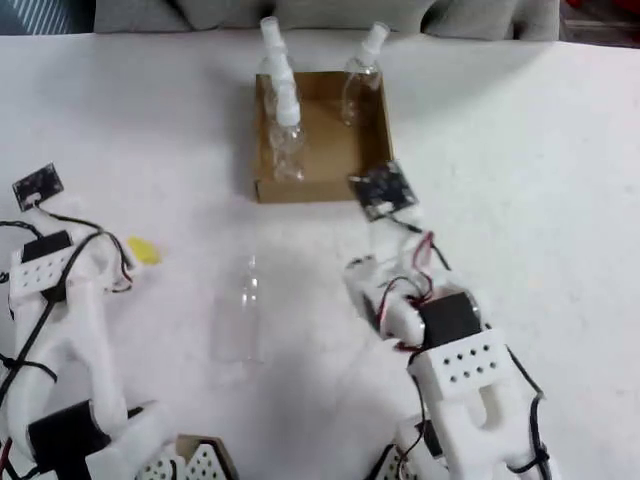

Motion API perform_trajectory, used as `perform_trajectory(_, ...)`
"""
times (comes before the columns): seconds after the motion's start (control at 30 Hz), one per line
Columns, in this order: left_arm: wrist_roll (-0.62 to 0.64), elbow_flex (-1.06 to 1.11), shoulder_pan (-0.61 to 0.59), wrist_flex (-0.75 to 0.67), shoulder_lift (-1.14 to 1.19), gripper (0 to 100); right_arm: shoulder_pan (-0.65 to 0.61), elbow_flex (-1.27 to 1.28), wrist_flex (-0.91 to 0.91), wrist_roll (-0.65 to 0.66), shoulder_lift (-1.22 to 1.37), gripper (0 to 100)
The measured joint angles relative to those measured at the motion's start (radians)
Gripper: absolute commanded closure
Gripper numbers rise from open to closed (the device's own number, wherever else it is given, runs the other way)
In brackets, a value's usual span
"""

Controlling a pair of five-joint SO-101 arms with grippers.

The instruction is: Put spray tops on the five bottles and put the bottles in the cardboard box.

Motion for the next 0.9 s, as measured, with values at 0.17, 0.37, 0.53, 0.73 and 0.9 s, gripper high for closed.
perform_trajectory(0.17,-0.002,0.049,0.0,-0.048,0.0,68,-0.235,-0.08,0.0,-0.002,0.0,97.6)
perform_trajectory(0.37,-0.002,0.063,0.0,-0.092,0.0,68,-0.457,-0.08,-0.1,-0.094,0.074,87.8)
perform_trajectory(0.53,-0.002,0.063,0.0,-0.092,0.0,68,-0.471,-0.08,-0.189,-0.186,0.238,83.9)
perform_trajectory(0.73,-0.002,0.063,0.0,-0.092,0.0,68,-0.485,-0.08,-0.35,-0.327,0.407,85.0)
perform_trajectory(0.9,-0.002,0.063,0.0,-0.112,0.0,68,-0.5,-0.114,-0.37,-0.436,0.509,77.9)
